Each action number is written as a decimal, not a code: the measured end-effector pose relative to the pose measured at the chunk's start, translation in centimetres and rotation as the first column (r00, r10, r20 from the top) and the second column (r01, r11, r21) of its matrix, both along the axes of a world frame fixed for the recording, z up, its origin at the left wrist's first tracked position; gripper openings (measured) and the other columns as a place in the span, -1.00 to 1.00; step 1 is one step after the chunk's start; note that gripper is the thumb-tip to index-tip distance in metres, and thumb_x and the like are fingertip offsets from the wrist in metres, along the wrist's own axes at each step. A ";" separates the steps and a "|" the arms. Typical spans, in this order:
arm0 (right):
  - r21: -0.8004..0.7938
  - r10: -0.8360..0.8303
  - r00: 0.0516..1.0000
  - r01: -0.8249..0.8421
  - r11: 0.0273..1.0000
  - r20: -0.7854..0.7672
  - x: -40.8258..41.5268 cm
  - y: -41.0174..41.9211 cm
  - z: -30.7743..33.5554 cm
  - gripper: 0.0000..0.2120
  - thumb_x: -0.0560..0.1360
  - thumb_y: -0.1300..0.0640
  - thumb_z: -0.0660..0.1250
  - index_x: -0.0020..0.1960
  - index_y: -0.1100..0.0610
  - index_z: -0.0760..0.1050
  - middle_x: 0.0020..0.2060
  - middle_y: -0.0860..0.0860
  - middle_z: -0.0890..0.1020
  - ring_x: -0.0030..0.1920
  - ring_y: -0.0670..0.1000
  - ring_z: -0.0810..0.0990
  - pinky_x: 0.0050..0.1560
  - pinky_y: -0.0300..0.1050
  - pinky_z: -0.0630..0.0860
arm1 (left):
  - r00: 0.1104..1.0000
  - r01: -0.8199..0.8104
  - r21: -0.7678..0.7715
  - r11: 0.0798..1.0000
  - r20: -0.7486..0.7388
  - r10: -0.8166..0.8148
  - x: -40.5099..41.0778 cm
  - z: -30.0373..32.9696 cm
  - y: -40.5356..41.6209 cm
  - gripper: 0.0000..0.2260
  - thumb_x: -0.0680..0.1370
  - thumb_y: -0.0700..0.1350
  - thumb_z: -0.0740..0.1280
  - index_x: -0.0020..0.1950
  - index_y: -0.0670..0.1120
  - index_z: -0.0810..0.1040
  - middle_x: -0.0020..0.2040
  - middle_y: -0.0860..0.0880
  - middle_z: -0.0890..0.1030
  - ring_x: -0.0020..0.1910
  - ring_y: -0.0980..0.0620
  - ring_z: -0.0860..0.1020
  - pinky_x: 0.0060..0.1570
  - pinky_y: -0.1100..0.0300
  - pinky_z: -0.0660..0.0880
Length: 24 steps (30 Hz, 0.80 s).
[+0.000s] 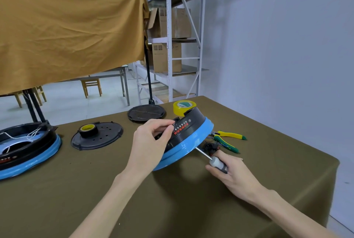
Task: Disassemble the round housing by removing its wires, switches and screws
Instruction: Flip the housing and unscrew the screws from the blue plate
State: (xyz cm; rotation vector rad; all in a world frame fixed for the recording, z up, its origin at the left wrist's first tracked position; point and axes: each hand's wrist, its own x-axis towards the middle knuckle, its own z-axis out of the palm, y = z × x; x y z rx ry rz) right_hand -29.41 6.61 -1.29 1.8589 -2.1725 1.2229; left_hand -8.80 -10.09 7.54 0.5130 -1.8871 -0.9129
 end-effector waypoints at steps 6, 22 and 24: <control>0.039 0.079 0.991 -0.083 0.996 0.105 0.6 -0.7 0.7 -0.70 0.65 -0.12 0.21 -0.21 -0.08 0.26 -0.36 -0.19 0.32 -0.33 -0.12 0.25 -0.32 -0.25 0.24 | 0.997 -0.003 0.073 0.997 -0.071 0.008 0.5 0.6 -0.7 -0.83 0.61 -0.22 0.40 0.09 0.01 0.73 -0.07 0.19 0.74 -0.05 0.24 0.69 -0.11 0.46 0.54; 0.033 0.029 0.994 -0.026 0.999 -0.104 -0.4 -1.0 3.5 -0.82 0.59 -0.15 0.18 -0.11 -0.09 0.36 -0.23 -0.14 0.44 -0.20 -0.04 0.43 -0.23 -0.21 0.30 | 0.999 -0.026 0.072 0.997 0.049 0.022 1.8 1.9 -2.2 -0.87 0.62 -0.14 0.39 0.01 0.08 0.68 -0.11 0.33 0.68 -0.10 0.35 0.64 -0.18 0.51 0.49; 0.029 0.020 0.991 -0.016 0.999 -0.132 -0.3 -0.8 3.3 -0.88 0.61 -0.13 0.23 -0.07 -0.15 0.36 -0.19 -0.16 0.46 -0.17 -0.04 0.45 -0.22 -0.22 0.32 | 0.998 -0.023 0.065 0.998 0.062 0.019 1.7 1.9 -2.3 -0.88 0.63 -0.13 0.39 0.01 0.09 0.66 -0.11 0.34 0.67 -0.10 0.36 0.63 -0.19 0.51 0.50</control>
